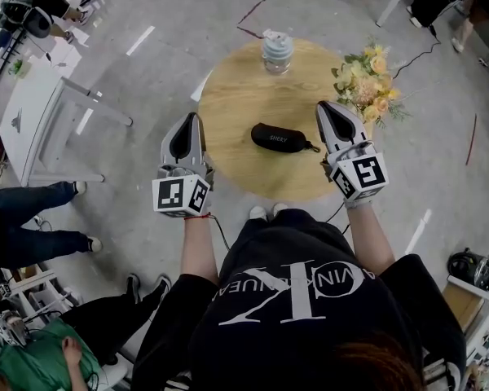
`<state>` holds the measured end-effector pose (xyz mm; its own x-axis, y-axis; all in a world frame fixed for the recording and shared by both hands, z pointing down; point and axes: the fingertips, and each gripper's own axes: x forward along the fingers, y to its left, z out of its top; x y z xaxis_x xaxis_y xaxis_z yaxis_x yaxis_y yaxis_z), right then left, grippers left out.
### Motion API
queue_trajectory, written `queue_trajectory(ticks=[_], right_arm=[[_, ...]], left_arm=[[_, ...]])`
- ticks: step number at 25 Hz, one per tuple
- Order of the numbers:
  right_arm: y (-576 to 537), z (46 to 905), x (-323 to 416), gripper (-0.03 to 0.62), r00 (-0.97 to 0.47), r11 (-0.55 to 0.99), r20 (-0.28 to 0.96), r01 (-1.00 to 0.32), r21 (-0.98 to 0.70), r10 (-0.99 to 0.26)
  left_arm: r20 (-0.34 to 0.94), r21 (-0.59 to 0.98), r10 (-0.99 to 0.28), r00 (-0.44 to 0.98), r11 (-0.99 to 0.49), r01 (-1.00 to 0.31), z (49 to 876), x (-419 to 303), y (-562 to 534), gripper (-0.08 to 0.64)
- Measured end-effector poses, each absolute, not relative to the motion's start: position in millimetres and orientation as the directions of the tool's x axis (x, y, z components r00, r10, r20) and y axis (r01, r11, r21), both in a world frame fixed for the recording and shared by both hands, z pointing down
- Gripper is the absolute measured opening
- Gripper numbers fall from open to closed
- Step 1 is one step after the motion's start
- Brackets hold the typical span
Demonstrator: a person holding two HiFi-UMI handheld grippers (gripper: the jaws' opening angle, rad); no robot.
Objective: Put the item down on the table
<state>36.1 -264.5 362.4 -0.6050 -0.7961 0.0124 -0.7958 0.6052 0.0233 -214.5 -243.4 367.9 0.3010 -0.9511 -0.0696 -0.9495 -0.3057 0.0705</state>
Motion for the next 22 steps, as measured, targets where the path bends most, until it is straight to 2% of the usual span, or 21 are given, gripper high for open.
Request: queue_trajectory(ticks=[22], right_arm=[[-257, 369, 30, 0.017, -0.615, 0.615, 0.023, -0.789, 0.004, -0.789]], left_arm=[[-0.057, 0.081, -0.951, 0.304, -0.308, -0.948, 376, -210, -231, 0.012]])
